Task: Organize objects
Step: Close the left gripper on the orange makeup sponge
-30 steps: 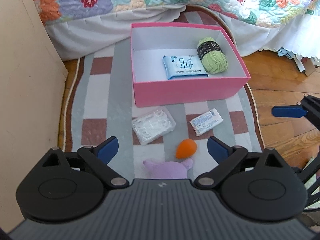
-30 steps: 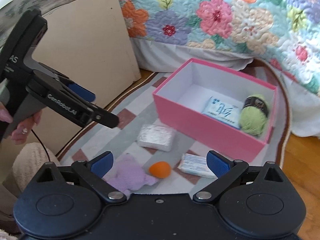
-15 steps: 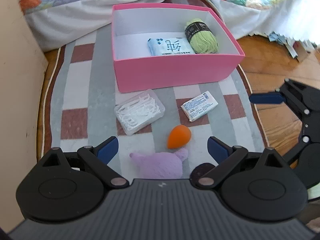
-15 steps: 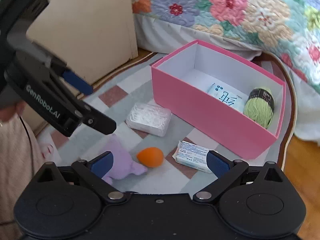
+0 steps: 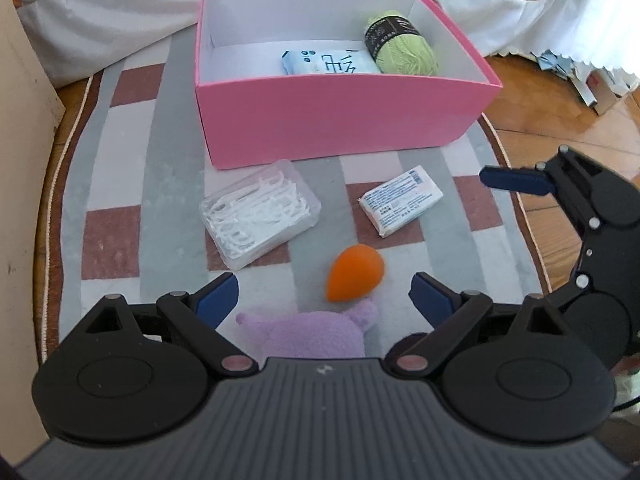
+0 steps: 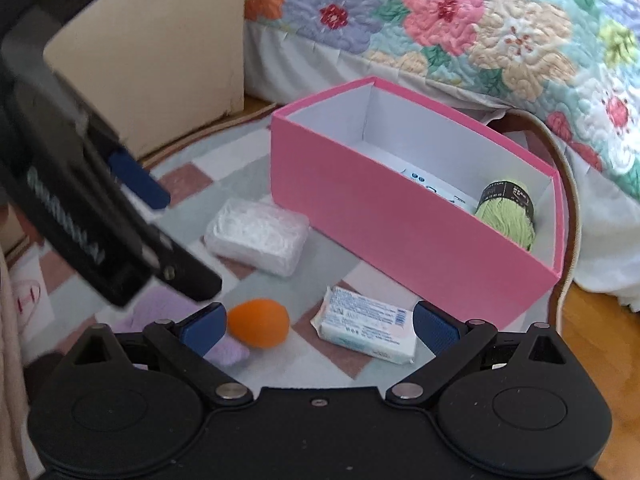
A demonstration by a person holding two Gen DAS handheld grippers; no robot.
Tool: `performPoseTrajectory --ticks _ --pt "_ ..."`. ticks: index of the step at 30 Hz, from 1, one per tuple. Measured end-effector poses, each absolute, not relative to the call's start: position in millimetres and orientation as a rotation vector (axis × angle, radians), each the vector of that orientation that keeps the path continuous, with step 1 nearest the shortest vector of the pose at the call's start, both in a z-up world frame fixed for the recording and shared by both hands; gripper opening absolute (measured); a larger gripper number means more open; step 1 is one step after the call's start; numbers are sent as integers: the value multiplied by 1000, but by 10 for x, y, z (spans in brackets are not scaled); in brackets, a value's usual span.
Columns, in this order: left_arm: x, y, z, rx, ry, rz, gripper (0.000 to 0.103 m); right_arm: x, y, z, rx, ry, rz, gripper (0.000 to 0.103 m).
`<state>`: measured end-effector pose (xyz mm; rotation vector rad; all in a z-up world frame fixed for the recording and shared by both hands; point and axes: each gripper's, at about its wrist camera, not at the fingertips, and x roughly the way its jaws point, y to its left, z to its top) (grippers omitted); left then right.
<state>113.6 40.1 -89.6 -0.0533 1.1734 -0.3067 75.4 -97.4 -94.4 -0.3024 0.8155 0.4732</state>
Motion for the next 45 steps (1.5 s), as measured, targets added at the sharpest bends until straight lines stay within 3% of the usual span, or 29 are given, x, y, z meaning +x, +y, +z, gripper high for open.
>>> performPoseTrajectory --ticks 9,21,25,32,35,45 --pt "1185 468 -1137 -164 1138 -347 92 799 -927 -1288 -247 849 553 101" --pt "1156 487 -1418 -273 1165 -360 54 738 -691 -1451 -223 838 577 99" --pt "1161 513 -1497 -334 1178 -364 37 783 -682 -1431 -174 845 572 89" --pt "1176 536 -1592 -384 1195 -359 36 871 -762 -1477 -1 921 566 69" --pt "1183 530 -1605 -395 1193 -360 36 890 -764 -1496 -14 948 538 55" --pt "1215 552 -1657 -444 1202 -363 38 854 -757 -1509 -49 953 530 54"
